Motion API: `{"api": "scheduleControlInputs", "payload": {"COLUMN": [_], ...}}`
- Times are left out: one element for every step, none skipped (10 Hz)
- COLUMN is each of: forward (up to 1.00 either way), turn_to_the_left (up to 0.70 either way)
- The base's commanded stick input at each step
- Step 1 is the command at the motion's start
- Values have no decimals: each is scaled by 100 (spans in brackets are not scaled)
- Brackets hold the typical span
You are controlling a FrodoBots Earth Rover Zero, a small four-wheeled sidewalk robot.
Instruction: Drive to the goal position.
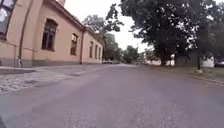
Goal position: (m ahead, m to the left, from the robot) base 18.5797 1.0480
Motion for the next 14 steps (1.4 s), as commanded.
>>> {"api": "scheduleControlInputs", "payload": {"forward": [45, 45, 45, 45, 45, 45, 45, 45, 45, 45, 45, 45, 45, 45], "turn_to_the_left": [0, 0, 0, 0, 0, 0, 0, 0, 0, 0, -27, -27, -27, -27]}}
